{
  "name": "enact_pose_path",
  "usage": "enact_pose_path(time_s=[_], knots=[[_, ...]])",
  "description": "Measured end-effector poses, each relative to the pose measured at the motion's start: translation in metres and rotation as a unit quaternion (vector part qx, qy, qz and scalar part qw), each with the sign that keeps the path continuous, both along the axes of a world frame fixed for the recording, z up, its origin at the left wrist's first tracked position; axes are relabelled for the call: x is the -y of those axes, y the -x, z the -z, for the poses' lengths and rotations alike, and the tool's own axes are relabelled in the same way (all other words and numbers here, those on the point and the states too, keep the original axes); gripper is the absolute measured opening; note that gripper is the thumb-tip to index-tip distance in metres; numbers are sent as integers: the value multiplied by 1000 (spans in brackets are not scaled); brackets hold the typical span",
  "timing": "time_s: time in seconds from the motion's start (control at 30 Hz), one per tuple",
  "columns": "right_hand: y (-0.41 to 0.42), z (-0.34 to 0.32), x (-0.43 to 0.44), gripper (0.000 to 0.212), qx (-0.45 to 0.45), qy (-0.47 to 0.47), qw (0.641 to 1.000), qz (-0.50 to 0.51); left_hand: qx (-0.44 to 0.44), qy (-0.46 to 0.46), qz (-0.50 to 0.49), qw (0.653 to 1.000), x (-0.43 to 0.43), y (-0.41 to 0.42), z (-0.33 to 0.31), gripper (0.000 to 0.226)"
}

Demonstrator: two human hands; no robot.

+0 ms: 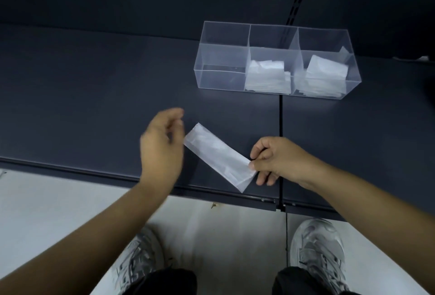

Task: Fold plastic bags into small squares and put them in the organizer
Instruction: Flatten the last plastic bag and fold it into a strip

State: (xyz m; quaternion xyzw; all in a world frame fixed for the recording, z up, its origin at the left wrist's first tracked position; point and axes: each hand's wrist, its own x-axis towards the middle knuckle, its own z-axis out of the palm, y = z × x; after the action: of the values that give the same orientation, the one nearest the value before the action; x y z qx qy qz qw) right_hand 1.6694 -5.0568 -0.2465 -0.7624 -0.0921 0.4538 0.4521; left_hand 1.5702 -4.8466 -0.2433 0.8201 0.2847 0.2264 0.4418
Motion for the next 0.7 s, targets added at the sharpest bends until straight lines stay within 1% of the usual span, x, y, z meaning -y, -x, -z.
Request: enact_pose_path(time_s=[0.03,0.07,0.1,0.13,0.2,0.23,0.3,0.37,0.43,0.47,0.5,0.57,0.6,0.63,0.67,0.7], knots=[[0,-1,0,17,0,1,1000,1,19,-110,81,990,14,10,-1,24],[0,-2,-1,16,-1,1,1000,2,25,-176,177,968,29,19,3,28],[0,-3,-1,16,-2,3,1000,2,12,-206,260,943,44,27,8,36],[0,-4,-1,15,-5,5,1000,1,-11,-221,313,924,56,35,13,47],[1,-9,-1,10,-21,12,1000,2,-59,-241,358,900,69,45,24,66],[1,-13,0,7,-36,14,999,6,-67,-257,358,895,71,48,29,69],[2,-21,3,3,-74,4,997,23,-60,-271,334,901,70,50,33,65],[3,-29,7,4,-111,-19,993,39,-34,-266,311,912,69,48,34,51],[2,-36,11,6,-126,-45,990,35,-13,-257,294,921,66,45,32,37],[1,-38,13,9,-112,-56,992,22,-14,-242,289,926,64,44,28,34],[-1,-38,15,15,-78,-66,995,4,-24,-220,286,933,61,42,24,35],[-5,-35,18,39,25,-77,996,-47,-50,-165,280,944,53,39,15,34],[-6,-31,16,50,60,-84,992,-78,-62,-141,275,949,51,36,13,34],[-6,-27,14,56,74,-91,987,-109,-70,-120,267,954,48,34,12,35],[-5,-21,9,58,79,-95,983,-135,-72,-93,258,959,47,32,13,35],[-4,-16,4,55,89,-95,980,-148,-71,-50,249,965,45,29,13,36]])
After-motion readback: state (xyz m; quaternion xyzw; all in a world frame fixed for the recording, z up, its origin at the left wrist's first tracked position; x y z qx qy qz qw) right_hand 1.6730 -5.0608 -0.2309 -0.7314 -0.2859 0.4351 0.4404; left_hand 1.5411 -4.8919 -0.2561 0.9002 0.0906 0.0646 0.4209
